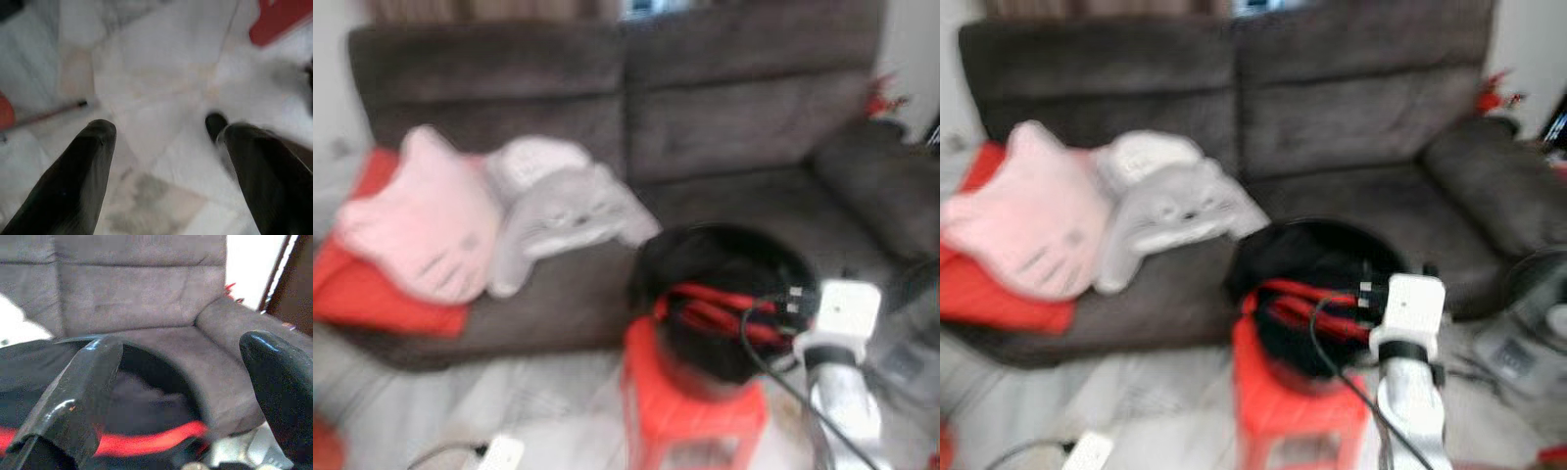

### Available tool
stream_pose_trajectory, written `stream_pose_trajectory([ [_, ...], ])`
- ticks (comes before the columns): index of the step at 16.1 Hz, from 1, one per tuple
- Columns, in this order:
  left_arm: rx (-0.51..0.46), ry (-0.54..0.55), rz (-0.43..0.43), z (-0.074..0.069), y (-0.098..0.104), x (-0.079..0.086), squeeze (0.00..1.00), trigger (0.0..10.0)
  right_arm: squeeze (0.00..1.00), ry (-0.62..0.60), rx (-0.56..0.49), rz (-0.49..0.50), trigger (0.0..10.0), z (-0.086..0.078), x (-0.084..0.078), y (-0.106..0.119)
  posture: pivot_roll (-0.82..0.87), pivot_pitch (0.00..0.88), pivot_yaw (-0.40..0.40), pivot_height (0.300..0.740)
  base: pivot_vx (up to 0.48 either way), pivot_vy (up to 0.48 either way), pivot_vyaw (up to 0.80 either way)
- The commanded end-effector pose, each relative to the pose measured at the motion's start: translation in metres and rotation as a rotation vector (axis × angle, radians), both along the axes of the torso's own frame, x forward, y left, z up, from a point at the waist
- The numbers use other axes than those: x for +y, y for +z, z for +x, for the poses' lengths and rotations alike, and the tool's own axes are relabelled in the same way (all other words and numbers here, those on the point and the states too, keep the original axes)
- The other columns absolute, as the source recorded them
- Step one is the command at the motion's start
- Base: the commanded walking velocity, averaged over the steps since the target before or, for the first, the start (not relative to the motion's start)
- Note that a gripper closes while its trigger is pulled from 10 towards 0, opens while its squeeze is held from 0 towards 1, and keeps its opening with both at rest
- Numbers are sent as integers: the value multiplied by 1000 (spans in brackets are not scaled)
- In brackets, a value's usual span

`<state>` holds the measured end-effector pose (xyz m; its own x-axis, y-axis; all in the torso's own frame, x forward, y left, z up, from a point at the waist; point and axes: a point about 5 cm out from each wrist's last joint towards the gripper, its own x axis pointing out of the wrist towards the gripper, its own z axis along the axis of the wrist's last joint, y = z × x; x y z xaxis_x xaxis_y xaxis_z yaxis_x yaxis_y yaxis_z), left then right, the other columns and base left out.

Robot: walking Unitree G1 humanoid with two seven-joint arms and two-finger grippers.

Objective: Hang hanger

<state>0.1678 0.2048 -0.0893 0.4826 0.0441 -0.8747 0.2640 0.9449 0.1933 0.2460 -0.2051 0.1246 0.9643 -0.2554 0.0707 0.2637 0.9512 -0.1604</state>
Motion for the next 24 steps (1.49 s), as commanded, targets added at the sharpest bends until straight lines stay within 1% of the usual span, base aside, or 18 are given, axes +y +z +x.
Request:
stream_pose_trajectory([
  [1,14,-5,-20,-2,-2,-7,0,10000,0,-12,14,-12,10000,-5,-4,0,-20,0,45,740,0,0,0],
  [3,14,-7,-19,-2,-2,-7,0,10000,0,-14,17,-21,10000,-9,-5,1,-24,0,45,740,0,0,0],
  [4,15,-9,-19,-2,-2,-7,0,10000,0,-13,24,-29,10000,-14,-6,2,-30,0,46,740,0,0,0],
  [5,15,-11,-19,-2,-2,-7,0,10000,0,2,44,-59,10000,-19,-5,3,-30,0,46,740,0,0,0],
  [7,16,-14,-18,-2,-2,-7,0,10000,0,36,119,-137,10000,-30,-4,2,-44,0,48,740,0,0,0],
  [8,17,-15,-17,-2,-2,-6,0,10000,0,41,139,-157,10000,-34,-5,3,-46,0,49,740,0,0,0],
  [9,18,-19,-16,-2,-2,-6,0,10000,0,43,234,-263,10000,-46,-12,3,-54,0,50,740,0,0,0],
  [10,18,-20,-16,-1,-2,-6,0,10000,0,43,314,-338,10000,-52,-17,1,-61,0,52,740,0,0,0],
  [11,20,-26,-15,-1,-1,-6,0,10000,0,51,428,-440,10000,-59,-27,-1,-67,0,54,740,0,0,0],
  [12,19,-26,-15,-1,-1,-6,0,10000,0,105,498,-507,10000,-61,-28,-6,-71,0,56,740,0,0,0],
  [13,19,-27,-15,-1,-1,-6,0,10000,0,119,521,-533,10000,-60,-29,-8,-71,0,56,740,0,0,0],
  [14,19,-28,-15,-1,-1,-6,0,10000,0,122,594,-520,10000,-55,-32,-20,-63,0,52,740,0,0,0],
  [15,19,-28,-16,-1,-1,-6,0,10000,0,122,614,-514,10000,-54,-32,-22,-59,0,51,740,0,0,0],
  [18,17,-15,-14,-1,-2,-6,0,10000,0,167,646,-538,10000,-37,-26,-24,-55,0,47,740,0,0,0],
  [19,17,-14,-14,-2,-2,-5,0,10000,0,166,652,-542,10000,-36,-26,-24,-55,0,47,740,0,0,0],
  [20,18,-11,-14,-2,-2,-5,0,10000,0,159,646,-564,10000,-30,-27,-20,-53,0,49,740,0,0,0],
  [24,20,-14,-15,-3,-2,-6,0,10000,0,179,656,-574,10000,-27,-25,-20,-53,0,48,740,0,0,0],
])
